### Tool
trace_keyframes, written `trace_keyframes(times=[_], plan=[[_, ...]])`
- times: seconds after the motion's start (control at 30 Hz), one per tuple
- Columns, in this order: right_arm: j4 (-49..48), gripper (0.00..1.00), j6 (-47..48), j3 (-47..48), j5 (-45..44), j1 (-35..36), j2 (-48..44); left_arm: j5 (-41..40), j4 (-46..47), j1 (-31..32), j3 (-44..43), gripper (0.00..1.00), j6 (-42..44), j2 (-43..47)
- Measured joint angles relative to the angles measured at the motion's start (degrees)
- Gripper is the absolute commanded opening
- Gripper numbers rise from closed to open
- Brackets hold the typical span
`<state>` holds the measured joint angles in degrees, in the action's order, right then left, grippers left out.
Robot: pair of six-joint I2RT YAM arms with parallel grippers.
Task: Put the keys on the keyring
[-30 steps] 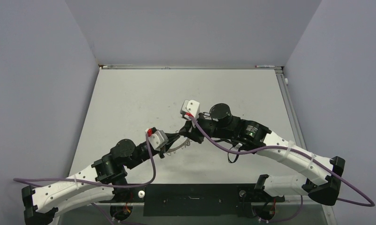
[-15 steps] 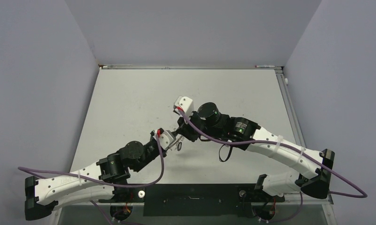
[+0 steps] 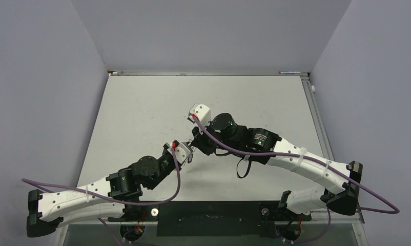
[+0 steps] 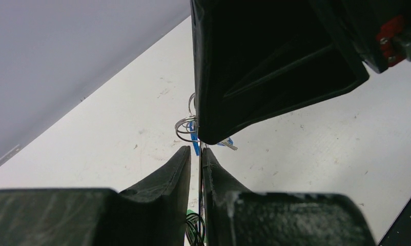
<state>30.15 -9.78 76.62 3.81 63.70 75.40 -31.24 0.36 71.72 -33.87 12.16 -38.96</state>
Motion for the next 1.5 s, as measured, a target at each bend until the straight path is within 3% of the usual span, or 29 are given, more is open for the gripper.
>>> trace_keyframes(times=[0.2, 0.37, 0.47, 0.67, 1.03, 1.27, 1.5], plan=[[0.7, 0.05, -0.6, 0.3, 2.9, -1.9, 0.0, 2.2, -0.4, 0.6, -0.2, 0.16, 0.5, 2.9], [0.4, 0.05, -1.0, -0.3, 4.2, -2.6, -0.2, 4.6, 1.0, 0.6, -0.1, 0.35, 0.6, 7.0], [-0.4, 0.05, -0.8, -2.1, 4.9, -2.6, -1.1, 5.6, 1.1, 0.6, -0.1, 0.40, 0.2, 7.8], [-3.9, 0.05, 4.5, -8.6, 8.7, -2.6, -7.8, 9.2, -5.6, 0.6, -2.3, 0.41, -0.9, 9.6], [-20.3, 0.05, 20.0, -30.0, 17.5, -2.6, -28.4, 23.1, -13.2, 0.6, -12.3, 0.37, -5.4, 15.8], [-25.0, 0.05, 26.6, -32.4, 22.0, -2.6, -30.2, 28.2, -15.5, 0.6, -14.6, 0.39, -5.9, 9.5], [-27.4, 0.05, 29.8, -32.5, 24.3, -2.9, -30.3, 32.5, -17.2, 0.5, -14.8, 0.31, -5.3, 5.6]])
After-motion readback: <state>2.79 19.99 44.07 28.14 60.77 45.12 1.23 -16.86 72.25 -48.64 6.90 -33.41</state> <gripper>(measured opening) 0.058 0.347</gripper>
